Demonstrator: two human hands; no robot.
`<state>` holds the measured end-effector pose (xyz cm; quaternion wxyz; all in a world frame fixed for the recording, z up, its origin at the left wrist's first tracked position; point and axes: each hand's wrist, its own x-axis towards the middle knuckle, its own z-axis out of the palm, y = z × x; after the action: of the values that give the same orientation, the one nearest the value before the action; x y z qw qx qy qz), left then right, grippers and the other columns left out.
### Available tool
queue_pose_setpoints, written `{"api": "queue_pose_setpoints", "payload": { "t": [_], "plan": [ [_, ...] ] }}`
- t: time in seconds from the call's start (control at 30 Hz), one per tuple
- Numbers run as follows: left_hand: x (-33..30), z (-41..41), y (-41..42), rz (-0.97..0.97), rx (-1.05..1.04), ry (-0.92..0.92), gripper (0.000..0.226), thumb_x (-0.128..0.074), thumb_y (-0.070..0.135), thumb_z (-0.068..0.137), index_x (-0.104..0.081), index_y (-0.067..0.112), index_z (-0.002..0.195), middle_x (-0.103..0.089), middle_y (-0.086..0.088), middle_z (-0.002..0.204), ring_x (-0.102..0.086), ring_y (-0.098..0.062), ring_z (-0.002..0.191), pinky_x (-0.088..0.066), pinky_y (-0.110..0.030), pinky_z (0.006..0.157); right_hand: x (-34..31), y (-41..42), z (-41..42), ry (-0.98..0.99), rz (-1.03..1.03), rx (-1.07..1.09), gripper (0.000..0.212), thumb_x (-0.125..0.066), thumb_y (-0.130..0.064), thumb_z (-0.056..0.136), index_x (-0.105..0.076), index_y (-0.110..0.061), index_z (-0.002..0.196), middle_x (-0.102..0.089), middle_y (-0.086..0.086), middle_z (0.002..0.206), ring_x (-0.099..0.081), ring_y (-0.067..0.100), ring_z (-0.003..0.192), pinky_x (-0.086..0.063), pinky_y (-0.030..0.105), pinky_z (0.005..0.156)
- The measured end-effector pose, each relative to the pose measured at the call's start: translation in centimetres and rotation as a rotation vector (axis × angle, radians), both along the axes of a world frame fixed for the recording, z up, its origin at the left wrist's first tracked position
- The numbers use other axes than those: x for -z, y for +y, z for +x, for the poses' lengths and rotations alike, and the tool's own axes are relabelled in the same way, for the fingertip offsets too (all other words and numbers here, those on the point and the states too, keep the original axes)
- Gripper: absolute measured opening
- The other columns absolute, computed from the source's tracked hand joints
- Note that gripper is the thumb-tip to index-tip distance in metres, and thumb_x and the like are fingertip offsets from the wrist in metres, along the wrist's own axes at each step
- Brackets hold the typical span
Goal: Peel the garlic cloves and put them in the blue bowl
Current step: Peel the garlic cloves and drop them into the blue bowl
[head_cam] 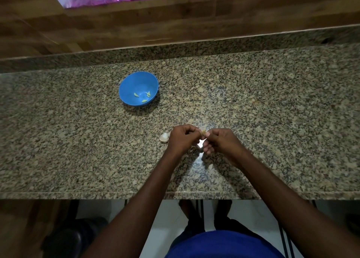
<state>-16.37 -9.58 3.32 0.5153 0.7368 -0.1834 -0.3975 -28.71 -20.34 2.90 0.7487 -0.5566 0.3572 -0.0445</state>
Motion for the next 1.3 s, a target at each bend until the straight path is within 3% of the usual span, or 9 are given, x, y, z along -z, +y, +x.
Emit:
{"api": "queue_pose_setpoints", "payload": {
  "t": [0.3,0.47,0.67,0.87,1.0,1.07,1.13,1.2,1.3],
  "plan": [
    [1.5,0.1,0.7,0.2,0.023,-0.113,0.008,-0.076,0.012,0.08,-0.073,0.011,0.072,-0.072,-0.003,0.064,-0.068,-0.014,0.059,-0.056,-0.028,0.059,1.4,0.2,-0.4,0.07,0.014,0.017,0.027,-0.054,-0.009,0.102,-0.067,0.006,0.084,-0.064,0.014,0.062,-0.06,0.019,0.048,-0.047,0.024,0.045],
    [1.5,0.3,0.8,0.307,0.134,-0.009,0.007,-0.075,0.007,0.08,-0.074,0.004,0.073,-0.069,-0.004,0.058,-0.065,-0.01,0.05,-0.053,-0.023,0.058,2.5,0.2,-0.3,0.112,0.031,0.147,0.031,-0.052,-0.011,0.103,-0.065,0.002,0.078,-0.059,0.012,0.06,-0.056,0.017,0.046,-0.044,0.023,0.041],
    [2.1,0.4,0.7,0.437,0.154,-0.388,0.027,-0.09,0.027,0.071,-0.066,0.02,0.06,-0.065,0.011,0.057,-0.059,0.001,0.051,-0.043,-0.018,0.05,1.8,0.0,-0.5,0.111,-0.039,0.047,0.033,-0.054,-0.018,0.103,-0.065,0.001,0.078,-0.06,0.011,0.058,-0.055,0.018,0.045,-0.039,0.023,0.041],
    [1.4,1.1,0.5,0.388,0.208,-0.368,0.013,-0.072,-0.001,0.087,-0.079,0.008,0.082,-0.064,0.007,0.054,-0.059,0.002,0.041,-0.042,-0.01,0.044,1.4,-0.3,-1.0,0.102,-0.152,-0.047,0.035,-0.055,-0.021,0.103,-0.064,0.0,0.077,-0.06,0.011,0.058,-0.053,0.017,0.044,-0.038,0.023,0.042],
    [1.3,1.2,0.6,0.426,0.241,-0.518,0.009,-0.08,0.013,0.081,-0.08,0.019,0.075,-0.07,0.012,0.062,-0.065,-0.004,0.053,-0.053,-0.023,0.053,1.1,-0.4,-1.0,0.098,-0.161,-0.085,0.034,-0.054,-0.02,0.104,-0.064,0.0,0.077,-0.061,0.01,0.058,-0.053,0.016,0.044,-0.038,0.02,0.043],
    [1.0,1.2,0.5,0.455,0.216,-0.579,0.01,-0.084,0.021,0.076,-0.076,0.02,0.069,-0.071,0.012,0.065,-0.063,-0.005,0.057,-0.048,-0.024,0.054,1.0,-0.5,-0.9,0.106,-0.177,-0.108,0.035,-0.055,-0.021,0.103,-0.064,0.0,0.076,-0.061,0.01,0.058,-0.053,0.017,0.044,-0.039,0.02,0.044],
    [0.9,1.2,0.5,0.463,0.191,-0.561,0.02,-0.088,0.022,0.072,-0.069,0.02,0.067,-0.068,0.01,0.065,-0.062,-0.006,0.059,-0.044,-0.022,0.055,1.0,-0.5,-0.8,0.12,-0.192,-0.117,0.035,-0.056,-0.02,0.102,-0.064,0.0,0.076,-0.06,0.011,0.058,-0.052,0.017,0.043,-0.039,0.02,0.044],
    [1.1,1.3,0.6,0.357,0.171,-0.416,0.021,-0.086,0.009,0.073,-0.067,0.019,0.072,-0.069,0.005,0.068,-0.065,-0.011,0.061,-0.05,-0.023,0.059,0.9,-0.6,-0.6,0.141,-0.215,-0.126,0.035,-0.057,-0.019,0.102,-0.064,0.003,0.076,-0.06,0.011,0.056,-0.051,0.016,0.042,-0.04,0.02,0.043],
    [0.7,1.4,1.0,0.105,0.178,-0.125,0.021,-0.075,-0.006,0.082,-0.075,0.009,0.098,-0.076,-0.012,0.081,-0.075,-0.028,0.07,-0.063,-0.038,0.068,1.0,-0.5,-0.5,0.161,-0.24,-0.147,0.035,-0.057,-0.018,0.102,-0.064,0.006,0.078,-0.06,0.008,0.054,-0.05,0.013,0.039,-0.04,0.019,0.043]
  ]
}}
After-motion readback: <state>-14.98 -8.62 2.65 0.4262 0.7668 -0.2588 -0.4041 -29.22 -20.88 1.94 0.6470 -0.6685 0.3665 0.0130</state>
